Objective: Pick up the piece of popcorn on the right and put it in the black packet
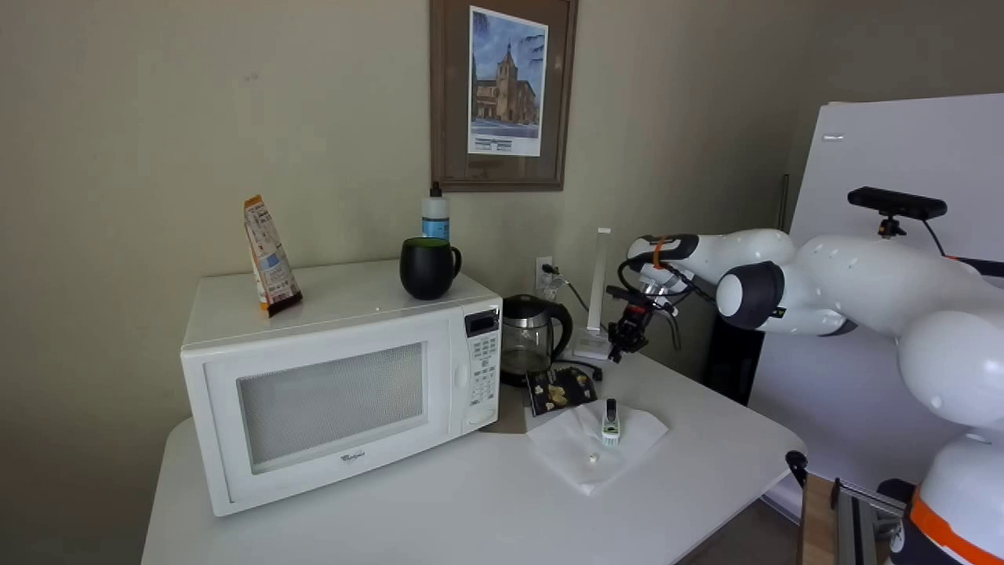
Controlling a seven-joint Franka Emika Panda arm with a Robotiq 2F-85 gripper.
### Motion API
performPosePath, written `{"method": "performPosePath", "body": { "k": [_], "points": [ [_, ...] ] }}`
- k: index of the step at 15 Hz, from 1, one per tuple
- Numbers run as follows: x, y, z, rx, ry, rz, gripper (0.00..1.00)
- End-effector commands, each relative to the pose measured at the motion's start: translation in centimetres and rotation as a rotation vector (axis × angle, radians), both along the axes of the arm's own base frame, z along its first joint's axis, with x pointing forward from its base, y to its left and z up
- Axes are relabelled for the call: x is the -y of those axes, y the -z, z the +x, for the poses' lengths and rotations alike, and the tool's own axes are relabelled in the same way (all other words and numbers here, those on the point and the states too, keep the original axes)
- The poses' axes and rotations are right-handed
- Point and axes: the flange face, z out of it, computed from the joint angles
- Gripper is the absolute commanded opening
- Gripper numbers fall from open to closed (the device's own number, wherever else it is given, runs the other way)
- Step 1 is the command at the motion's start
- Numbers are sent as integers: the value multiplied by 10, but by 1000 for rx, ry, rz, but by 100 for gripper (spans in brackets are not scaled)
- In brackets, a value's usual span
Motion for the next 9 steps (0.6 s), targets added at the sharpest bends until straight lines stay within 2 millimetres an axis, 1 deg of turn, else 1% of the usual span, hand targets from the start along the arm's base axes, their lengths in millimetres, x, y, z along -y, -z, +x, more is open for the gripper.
{"method": "performPosePath", "body": {
  "k": [1, 3, 6, 7, 9],
  "points": [
    [-4, -3, -19, 49, -58, 171, 4],
    [-15, 5, -21, 76, -89, 260, 4],
    [-39, 13, -21, 94, -138, 413, 4],
    [-27, 4, -21, 66, -114, 327, 15],
    [-36, 9, -18, 71, -129, 374, 15]
  ]
}}
